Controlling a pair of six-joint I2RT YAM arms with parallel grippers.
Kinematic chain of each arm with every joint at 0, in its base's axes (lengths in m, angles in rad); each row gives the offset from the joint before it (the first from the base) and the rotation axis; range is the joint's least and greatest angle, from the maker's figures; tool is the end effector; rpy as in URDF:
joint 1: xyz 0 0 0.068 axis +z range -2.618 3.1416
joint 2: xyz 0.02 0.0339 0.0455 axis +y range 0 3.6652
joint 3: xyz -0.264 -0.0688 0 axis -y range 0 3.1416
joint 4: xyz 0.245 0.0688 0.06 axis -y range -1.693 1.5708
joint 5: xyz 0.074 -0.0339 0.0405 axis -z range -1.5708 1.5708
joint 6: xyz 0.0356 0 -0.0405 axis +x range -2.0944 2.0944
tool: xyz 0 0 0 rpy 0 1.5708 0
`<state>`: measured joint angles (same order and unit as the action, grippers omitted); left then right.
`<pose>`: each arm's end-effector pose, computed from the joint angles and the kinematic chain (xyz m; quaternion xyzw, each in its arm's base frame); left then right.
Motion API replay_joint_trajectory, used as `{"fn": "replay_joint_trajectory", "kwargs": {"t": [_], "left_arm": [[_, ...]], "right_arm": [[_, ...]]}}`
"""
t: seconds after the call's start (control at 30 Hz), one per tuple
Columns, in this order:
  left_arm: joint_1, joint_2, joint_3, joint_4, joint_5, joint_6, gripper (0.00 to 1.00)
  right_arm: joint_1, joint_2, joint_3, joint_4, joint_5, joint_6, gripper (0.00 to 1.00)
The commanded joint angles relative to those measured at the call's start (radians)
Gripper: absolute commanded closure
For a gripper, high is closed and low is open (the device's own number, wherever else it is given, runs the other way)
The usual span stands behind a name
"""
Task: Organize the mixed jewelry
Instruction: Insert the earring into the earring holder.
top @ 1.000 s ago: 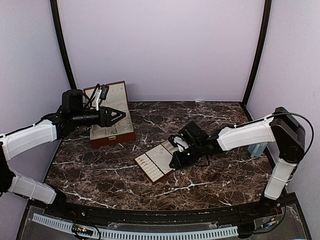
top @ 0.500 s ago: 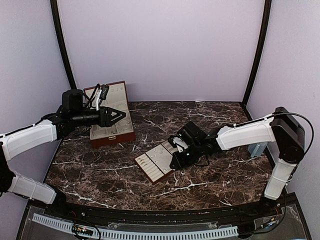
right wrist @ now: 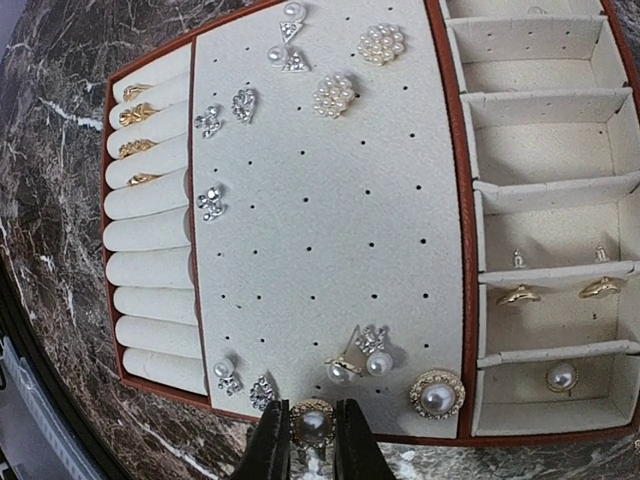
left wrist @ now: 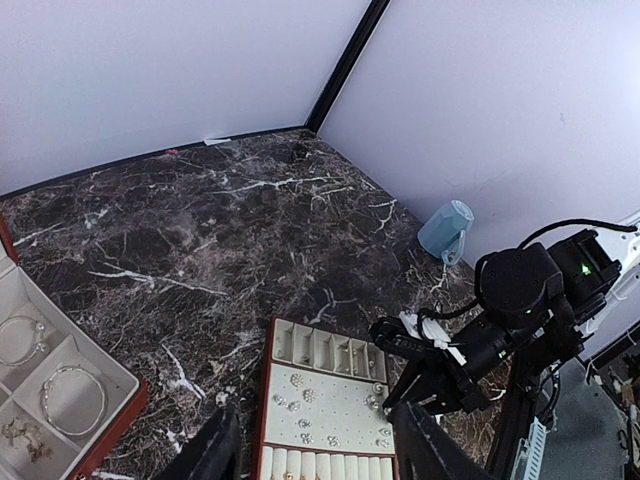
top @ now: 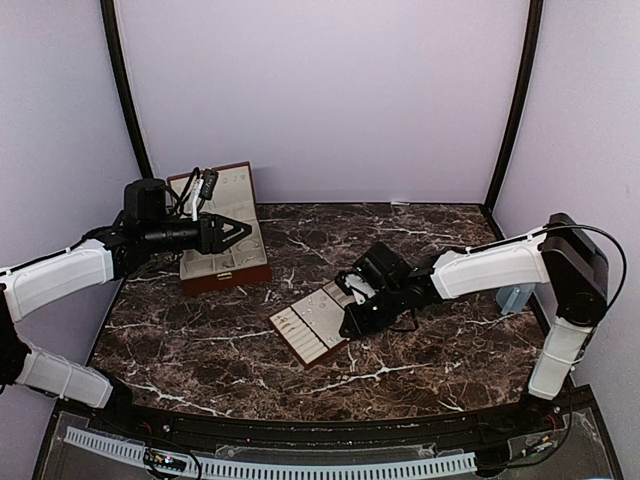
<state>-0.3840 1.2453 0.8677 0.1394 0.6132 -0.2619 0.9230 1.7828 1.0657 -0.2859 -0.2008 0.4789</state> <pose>0.2572 -0.1260 0.3048 0.2319 0.7367 -0.4120 0.4835 0.2105 0.2899 0.1640 -0.2377 0.9255 0.2533 0.1509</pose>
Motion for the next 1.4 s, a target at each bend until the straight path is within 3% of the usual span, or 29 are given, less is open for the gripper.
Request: {"fn": "replay_joint_trajectory", "kwargs": {"t": [0.0, 1.37], "left_arm": [[0.006, -0.029, -0.006, -0.004, 0.015, 0.011, 0.44], [0.006, -0.029, -0.015, 0.012, 0.034, -0.006, 0.44]], "right_arm": [[0.007, 0.030, 0.018, -0.001, 0.023, -0.012, 0.91], [0.007, 0.032, 0.018, 0.011, 0.070, 0.002, 0.92]]}}
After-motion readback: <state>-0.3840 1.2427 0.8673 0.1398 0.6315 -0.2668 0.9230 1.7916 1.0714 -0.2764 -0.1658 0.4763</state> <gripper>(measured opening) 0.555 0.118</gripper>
